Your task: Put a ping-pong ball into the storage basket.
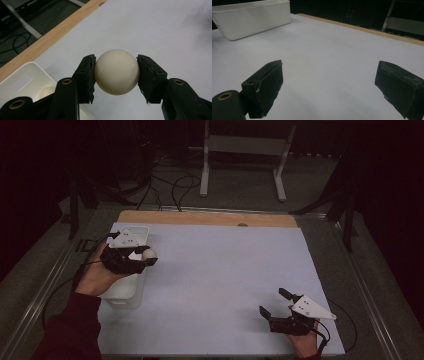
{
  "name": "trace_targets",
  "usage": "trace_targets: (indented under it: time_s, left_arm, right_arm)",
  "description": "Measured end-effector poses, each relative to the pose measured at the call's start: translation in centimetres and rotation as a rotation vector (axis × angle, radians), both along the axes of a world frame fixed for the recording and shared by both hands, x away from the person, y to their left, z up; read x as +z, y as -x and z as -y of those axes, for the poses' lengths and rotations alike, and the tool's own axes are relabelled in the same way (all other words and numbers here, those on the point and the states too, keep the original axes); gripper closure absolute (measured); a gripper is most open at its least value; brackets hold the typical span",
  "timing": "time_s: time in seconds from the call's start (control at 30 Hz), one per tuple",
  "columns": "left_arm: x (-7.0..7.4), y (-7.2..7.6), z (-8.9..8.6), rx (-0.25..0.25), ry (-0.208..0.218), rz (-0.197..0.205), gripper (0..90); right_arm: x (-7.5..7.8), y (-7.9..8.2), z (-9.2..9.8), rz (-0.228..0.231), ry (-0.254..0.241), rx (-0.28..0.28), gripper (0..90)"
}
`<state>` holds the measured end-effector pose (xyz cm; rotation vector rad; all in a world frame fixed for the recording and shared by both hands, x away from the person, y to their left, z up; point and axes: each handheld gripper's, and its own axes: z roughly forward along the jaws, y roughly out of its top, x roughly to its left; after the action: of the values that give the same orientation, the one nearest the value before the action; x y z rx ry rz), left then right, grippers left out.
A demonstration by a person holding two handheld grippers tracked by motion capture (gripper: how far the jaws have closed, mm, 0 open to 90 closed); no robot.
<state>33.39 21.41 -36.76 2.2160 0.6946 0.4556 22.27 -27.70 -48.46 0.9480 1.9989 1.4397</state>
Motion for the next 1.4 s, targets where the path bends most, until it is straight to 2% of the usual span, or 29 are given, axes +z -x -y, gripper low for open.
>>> trace_targets:
  time_s: [1.4]
  left_arm:
    - [-0.1,0.5,-2.3,0.052,0.008,-0.001,50.9]
  right_arm:
    - [-0.1,-0.1,-0.2,-0.002,0.002,0.004,7.8]
